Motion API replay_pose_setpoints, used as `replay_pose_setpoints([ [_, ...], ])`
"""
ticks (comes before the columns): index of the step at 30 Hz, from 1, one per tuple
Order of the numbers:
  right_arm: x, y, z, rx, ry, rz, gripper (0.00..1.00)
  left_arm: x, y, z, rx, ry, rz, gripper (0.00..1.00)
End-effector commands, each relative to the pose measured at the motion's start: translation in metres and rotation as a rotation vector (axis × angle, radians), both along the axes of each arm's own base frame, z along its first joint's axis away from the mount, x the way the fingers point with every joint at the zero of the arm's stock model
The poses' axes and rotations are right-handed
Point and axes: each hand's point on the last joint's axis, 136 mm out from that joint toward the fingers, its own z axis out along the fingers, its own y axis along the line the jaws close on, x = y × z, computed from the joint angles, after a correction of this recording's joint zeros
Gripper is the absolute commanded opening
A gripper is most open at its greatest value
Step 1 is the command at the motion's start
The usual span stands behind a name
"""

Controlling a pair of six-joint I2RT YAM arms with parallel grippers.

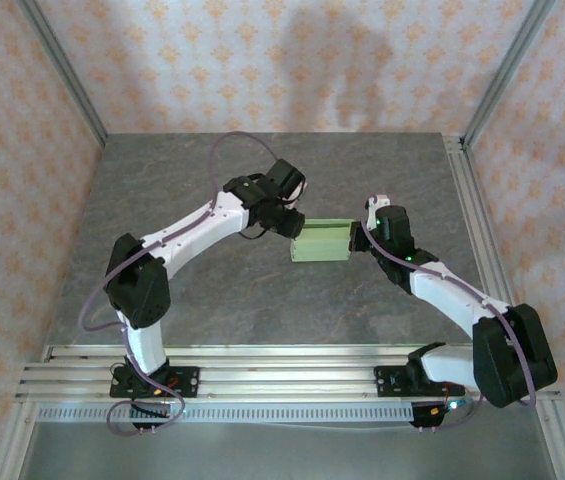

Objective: Fold the paper box

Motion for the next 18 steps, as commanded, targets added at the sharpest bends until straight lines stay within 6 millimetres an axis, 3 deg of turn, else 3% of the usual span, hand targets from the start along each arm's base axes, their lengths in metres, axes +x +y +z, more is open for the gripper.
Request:
replay_pose_setpoints([
  [1,-0.0105,-0.0008,-0.0108,-0.028,0.041,0.015,0.00,-0.0001,0.0038,0.0037,0.027,0.007,-0.016,0.42],
  [7,-0.0116,0.0003,-0.0115,-0.022,0.044,0.022,0.00,0.0041,0.0005,0.0021,0.009,0.012,0.000,0.34],
  [18,-0.0126,-0.0011,-0.0118,-0.026,0.042,0.017,0.00,0.0074,-0.0015,-0.0048,0.012,0.032,0.025,0.32],
])
